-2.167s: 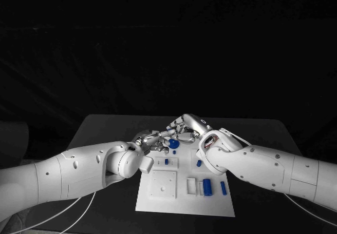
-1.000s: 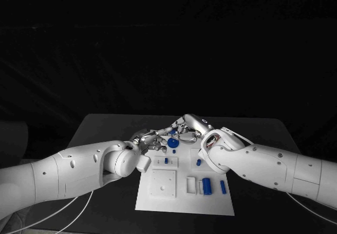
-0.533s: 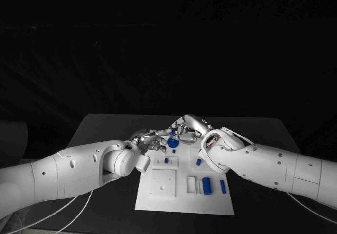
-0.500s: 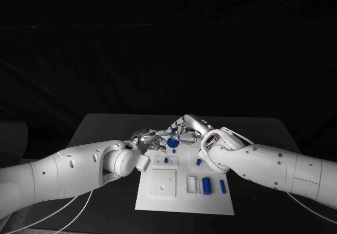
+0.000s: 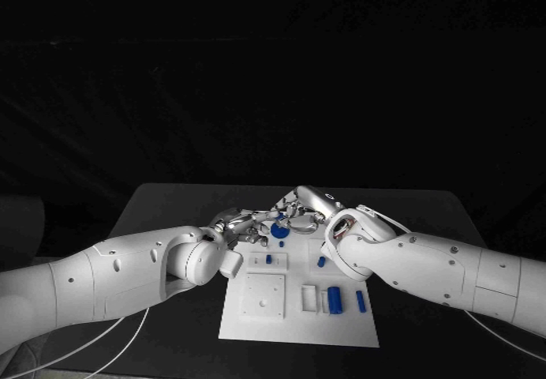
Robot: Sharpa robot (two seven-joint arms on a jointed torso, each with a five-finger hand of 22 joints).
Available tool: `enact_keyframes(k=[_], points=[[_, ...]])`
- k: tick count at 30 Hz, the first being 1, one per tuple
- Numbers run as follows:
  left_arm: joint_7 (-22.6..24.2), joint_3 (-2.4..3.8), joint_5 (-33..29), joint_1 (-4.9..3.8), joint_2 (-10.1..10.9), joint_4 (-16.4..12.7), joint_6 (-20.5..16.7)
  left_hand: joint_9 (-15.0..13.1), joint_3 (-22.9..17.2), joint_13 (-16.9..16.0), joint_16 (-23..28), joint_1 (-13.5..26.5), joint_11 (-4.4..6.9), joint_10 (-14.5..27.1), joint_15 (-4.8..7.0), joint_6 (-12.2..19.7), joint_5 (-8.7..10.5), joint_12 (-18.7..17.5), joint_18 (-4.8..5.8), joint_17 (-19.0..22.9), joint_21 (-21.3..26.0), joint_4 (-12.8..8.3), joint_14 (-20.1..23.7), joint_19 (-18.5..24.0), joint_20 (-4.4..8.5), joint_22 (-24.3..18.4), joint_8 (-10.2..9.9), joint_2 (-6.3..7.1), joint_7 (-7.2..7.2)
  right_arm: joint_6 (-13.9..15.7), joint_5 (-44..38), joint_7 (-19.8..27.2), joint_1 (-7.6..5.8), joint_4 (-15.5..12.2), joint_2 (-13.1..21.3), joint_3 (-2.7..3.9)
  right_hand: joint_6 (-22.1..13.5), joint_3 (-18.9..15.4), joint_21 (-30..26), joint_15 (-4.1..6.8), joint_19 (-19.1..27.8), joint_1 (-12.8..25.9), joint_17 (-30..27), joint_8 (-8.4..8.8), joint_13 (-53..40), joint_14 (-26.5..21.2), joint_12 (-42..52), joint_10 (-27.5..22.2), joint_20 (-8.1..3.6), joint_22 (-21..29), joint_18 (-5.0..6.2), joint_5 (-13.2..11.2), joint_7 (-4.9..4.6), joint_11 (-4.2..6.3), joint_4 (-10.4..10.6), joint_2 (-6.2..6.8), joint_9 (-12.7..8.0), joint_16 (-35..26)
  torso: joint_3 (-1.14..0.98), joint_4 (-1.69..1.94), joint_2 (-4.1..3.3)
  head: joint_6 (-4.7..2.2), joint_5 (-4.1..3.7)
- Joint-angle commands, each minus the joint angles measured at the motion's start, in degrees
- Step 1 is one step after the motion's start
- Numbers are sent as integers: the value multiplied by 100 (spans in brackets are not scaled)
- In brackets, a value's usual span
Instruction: Assemble the parts on the task board
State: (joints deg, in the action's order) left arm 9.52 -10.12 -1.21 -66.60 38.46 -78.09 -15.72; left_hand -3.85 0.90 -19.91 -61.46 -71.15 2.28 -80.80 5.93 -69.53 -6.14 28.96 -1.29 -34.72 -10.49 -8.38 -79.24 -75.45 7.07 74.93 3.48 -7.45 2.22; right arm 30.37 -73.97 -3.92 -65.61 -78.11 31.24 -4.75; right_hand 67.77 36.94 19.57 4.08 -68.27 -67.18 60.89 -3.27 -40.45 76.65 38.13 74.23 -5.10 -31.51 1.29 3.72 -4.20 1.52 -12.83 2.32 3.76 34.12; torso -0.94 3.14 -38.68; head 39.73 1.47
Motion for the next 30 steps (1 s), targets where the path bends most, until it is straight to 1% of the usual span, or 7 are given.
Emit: enact_keyframes(k=[1,10,17,20,24,26,30], points=[[5,4,88,-2,-22,-9,-30,-9,-8,15,-25,-81,28,-46,44,-89,-17,-6,92,-4,7,-19,-13,-16,25,63,31,-41,-18,-156,-10,101,4,-20,-7,2,358,5,-18,-7,-4,-1,-9,-38,-4,-48,11,-39,5,-4,75,-28,41,20,-24,-49,33,22,-1,-2,-1,5,2],[53,4,79,-3,-32,3,-75,-76,-80,88,-44,-243,45,-227,72,-308,-239,-106,116,-20,-15,-126,-64,-33,55,74,45,-113,-89,-202,-10,116,4,-19,-2,2,356,-2,-31,-8,-7,-1,-10,-38,-7,-49,11,-42,6,-18,75,-24,41,20,-31,-53,33,23,-1,-1,1,20,4],[92,4,36,-3,-35,15,-116,-311,-231,163,-64,-184,57,-382,88,-478,-872,-253,122,-46,-55,-315,-81,-36,77,88,37,-105,-113,-169,28,125,3,1,9,2,320,-88,-67,-16,2,6,-22,-33,7,-70,-13,-70,13,-45,70,44,26,9,-43,-16,28,7,-1,-4,4,29,1],[107,4,24,-2,-32,17,-115,-398,-302,170,-66,-105,60,-407,92,-517,-1210,-281,121,-52,-72,-410,-86,-32,84,92,38,-62,-119,-143,90,147,3,14,18,2,84,-385,-101,-44,12,62,-34,-31,26,-80,-33,-95,33,-40,59,391,-23,-19,2,93,4,-8,2,-4,3,27,4],[120,3,15,-2,-27,16,-112,-530,-460,170,-68,62,63,-430,91,-535,-1455,-318,114,-61,-106,-569,-89,-15,83,94,34,-35,-119,-123,172,177,3,24,27,2,-283,-1111,-301,-91,-31,50,-64,-35,44,-113,-28,-150,98,121,40,733,-96,-70,144,125,2,-41,1,-1,0,29,4],[120,3,5,-2,-25,17,-106,-573,-521,168,-67,137,64,-436,91,-544,-1585,-327,109,-63,-120,-634,-90,-9,83,95,32,-14,-122,-115,193,184,3,28,31,2,-324,-1353,-436,-102,-102,-7,-82,-30,70,-127,-33,-179,115,248,36,764,-108,-77,179,91,-3,-54,1,0,1,26,5],[107,3,-10,-2,-18,15,-72,-656,-668,160,-64,293,66,-441,94,-564,-1769,-340,102,-65,-153,-761,-89,8,83,95,33,10,-126,-102,223,194,3,36,41,2,-390,-1474,-564,-107,-188,-31,-103,-29,114,-133,-46,-195,122,376,29,777,-127,-87,204,72,-2,-63,1,3,2,34,3]])
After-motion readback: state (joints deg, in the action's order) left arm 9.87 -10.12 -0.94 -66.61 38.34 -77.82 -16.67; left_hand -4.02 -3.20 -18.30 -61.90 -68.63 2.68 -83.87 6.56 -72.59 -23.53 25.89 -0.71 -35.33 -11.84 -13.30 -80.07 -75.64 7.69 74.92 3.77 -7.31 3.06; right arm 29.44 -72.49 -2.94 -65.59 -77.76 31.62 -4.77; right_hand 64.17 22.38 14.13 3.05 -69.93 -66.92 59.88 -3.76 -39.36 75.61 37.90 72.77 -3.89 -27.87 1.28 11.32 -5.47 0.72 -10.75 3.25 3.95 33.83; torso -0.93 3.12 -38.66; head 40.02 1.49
